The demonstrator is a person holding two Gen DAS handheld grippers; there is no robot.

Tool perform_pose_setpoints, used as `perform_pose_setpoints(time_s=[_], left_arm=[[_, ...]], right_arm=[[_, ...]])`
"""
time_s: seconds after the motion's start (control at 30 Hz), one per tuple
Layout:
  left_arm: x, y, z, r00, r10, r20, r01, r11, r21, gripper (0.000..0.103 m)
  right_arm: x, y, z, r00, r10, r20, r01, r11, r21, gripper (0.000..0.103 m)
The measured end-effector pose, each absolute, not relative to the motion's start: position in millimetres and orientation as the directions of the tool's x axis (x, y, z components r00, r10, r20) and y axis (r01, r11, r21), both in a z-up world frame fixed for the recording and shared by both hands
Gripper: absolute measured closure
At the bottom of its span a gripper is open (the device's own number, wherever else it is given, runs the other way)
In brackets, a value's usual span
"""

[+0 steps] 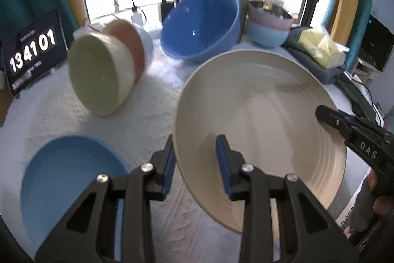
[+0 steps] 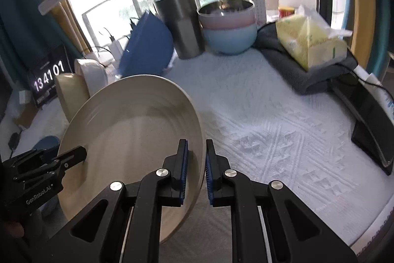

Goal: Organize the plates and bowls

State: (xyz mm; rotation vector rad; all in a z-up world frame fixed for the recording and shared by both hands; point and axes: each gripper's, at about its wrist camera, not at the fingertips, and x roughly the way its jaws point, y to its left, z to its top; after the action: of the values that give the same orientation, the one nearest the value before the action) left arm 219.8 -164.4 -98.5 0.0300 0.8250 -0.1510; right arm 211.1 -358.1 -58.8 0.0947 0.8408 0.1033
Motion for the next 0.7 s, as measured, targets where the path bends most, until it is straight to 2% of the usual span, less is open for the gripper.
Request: perform_pose_setpoints(time_s=[0.7], left_arm=[[162,-80,-64,0.744,-0.047,-0.666,0.048,0.999,-0.017,0.07]], right_arm=[[174,-273,-21,0.692,0.207,-0.692,-0.186,0.977,0.106,0.088]])
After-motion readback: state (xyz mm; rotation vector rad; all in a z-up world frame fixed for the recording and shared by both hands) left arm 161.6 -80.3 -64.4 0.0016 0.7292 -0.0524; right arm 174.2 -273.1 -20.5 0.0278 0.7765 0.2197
